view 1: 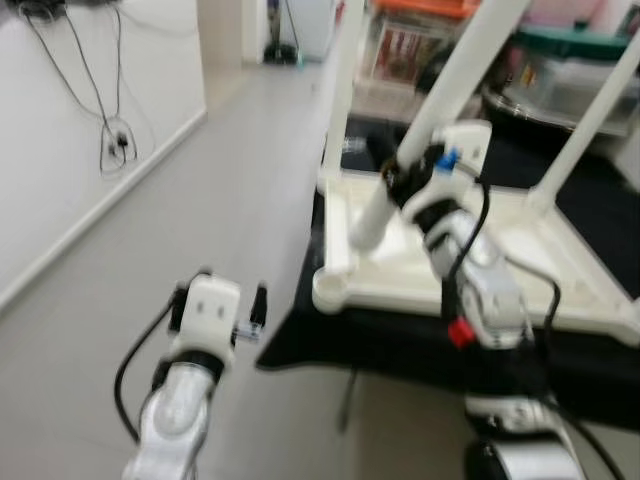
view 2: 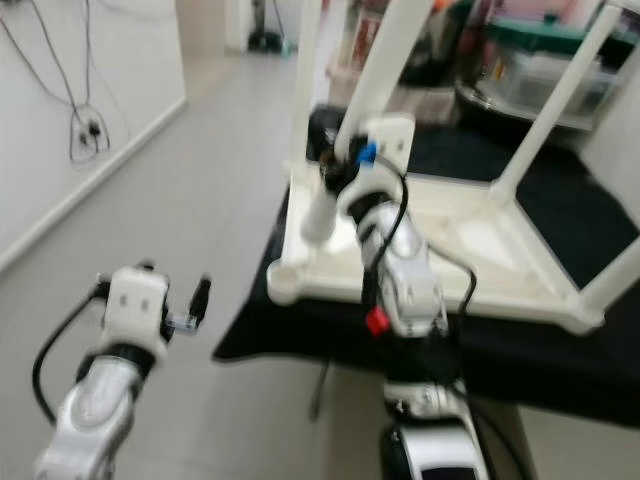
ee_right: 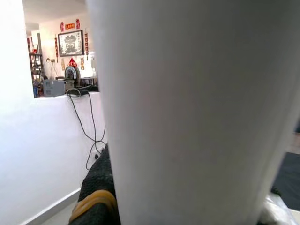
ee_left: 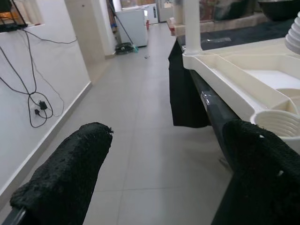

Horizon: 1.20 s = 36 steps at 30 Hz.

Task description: Building children table

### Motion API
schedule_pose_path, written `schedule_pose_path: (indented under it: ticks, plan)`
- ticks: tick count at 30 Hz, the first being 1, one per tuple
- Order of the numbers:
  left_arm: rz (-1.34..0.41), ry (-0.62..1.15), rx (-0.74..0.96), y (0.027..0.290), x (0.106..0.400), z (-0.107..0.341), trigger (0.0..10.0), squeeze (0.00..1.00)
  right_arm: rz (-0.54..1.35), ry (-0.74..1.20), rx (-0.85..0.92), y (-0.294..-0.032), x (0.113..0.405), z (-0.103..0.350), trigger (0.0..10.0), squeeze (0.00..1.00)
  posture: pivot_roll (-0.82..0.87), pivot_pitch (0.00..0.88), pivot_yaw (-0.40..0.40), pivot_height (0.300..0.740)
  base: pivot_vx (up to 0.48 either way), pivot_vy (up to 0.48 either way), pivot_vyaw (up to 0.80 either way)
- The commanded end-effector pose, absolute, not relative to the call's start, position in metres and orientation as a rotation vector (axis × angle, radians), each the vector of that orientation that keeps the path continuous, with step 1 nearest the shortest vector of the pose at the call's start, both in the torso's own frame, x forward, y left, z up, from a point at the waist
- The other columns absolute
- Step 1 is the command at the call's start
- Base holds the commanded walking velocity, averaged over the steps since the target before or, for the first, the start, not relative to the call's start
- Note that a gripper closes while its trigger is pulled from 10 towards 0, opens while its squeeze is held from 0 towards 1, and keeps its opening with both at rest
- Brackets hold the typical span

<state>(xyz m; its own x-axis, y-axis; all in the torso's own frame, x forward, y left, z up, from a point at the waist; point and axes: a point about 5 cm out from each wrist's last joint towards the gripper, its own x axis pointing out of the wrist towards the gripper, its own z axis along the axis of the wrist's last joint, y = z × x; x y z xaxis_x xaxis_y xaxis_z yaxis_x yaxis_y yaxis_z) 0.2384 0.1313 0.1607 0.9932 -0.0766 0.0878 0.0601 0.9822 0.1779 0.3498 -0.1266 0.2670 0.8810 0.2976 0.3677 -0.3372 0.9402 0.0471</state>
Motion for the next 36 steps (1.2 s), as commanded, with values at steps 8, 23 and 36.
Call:
schedule_pose_path:
  ticks: [8,23,36]
  plan:
    - [-0.069,-0.085,0.161,0.127,0.237,0.163,10.0,0.00,0.331,-0.372,0.022,-0.132,0.363,0.270,10.0,0.00,0.10,0.055,-0.112,0.740,0.131,-0.044,0.00]
    - [-0.111,-0.054,0.145,0.122,0.218,0.162,10.0,0.00,0.690,-0.302,0.064,-0.118,0.392,0.291,10.0,0.00,0.13,0.150,-0.121,0.740,0.000,0.000,0.00]
    - [-0.214,-0.005,0.081,0.108,0.194,0.162,10.0,0.00,1.022,-0.213,0.028,-0.110,0.398,0.293,10.0,0.00,0.13,0.210,-0.129,0.740,0.000,0.000,0.00]
